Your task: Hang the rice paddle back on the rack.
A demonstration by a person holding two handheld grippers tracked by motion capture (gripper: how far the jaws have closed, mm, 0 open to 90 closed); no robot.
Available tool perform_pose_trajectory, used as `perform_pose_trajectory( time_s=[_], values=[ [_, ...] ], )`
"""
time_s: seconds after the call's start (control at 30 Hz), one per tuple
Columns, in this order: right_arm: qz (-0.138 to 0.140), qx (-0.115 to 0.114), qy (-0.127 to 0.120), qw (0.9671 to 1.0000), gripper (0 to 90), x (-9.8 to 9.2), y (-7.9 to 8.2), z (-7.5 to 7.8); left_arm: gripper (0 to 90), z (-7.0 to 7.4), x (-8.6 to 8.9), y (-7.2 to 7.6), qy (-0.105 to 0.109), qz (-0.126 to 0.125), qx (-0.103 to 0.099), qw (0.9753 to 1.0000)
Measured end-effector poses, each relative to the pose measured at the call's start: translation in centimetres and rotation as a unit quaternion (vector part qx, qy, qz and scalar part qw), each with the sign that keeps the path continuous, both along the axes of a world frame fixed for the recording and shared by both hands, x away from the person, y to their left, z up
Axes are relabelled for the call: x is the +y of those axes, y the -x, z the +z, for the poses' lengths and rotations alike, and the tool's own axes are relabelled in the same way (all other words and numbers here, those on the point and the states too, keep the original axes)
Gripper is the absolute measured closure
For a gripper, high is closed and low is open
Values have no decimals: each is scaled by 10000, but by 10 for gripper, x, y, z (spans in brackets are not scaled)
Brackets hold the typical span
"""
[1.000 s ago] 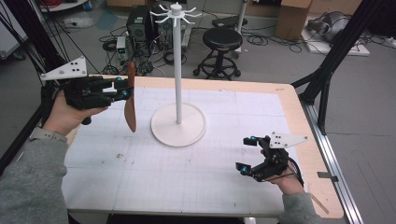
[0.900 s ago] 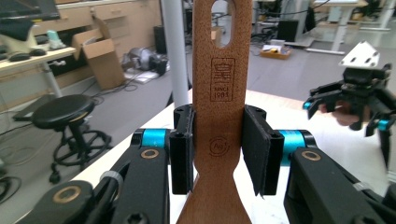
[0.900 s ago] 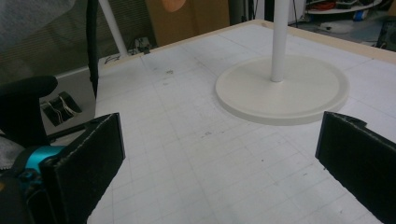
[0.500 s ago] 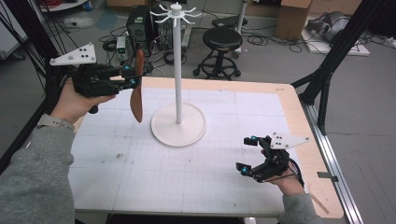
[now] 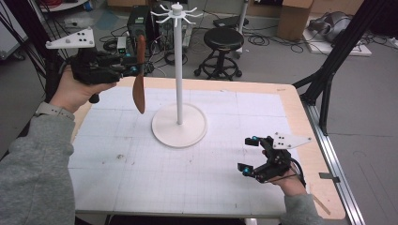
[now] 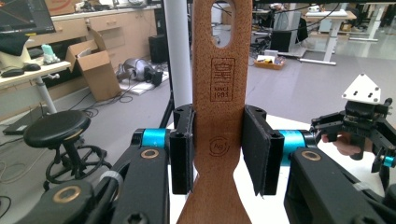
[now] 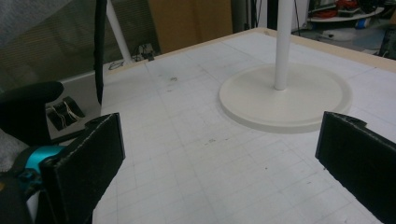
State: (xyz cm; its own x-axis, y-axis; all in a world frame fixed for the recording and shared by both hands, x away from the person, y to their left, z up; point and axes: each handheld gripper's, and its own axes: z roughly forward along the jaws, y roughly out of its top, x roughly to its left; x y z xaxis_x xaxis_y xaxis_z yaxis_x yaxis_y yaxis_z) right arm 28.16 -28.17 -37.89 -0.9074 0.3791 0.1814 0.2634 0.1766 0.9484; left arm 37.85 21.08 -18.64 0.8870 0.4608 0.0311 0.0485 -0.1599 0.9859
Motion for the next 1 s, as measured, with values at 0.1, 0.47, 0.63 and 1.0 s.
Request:
perform_pose_trajectory(
  time_s=[0.1,0.47,0.63,1.0],
  values=[
    [-21,16,-46,10000,2,-2,0,0,654,6,-2,-3,59,-25,-11,10000],
    [11,26,-17,10000,2,-1,0,0,655,21,-13,-11,123,133,-6,9998],
    [-9,11,-55,10000,1,-3,0,0,654,27,-17,-16,151,138,-23,9998],
    [-51,-5,-57,10000,2,-4,0,0,655,30,-28,-25,248,95,46,9996]
  ],
)
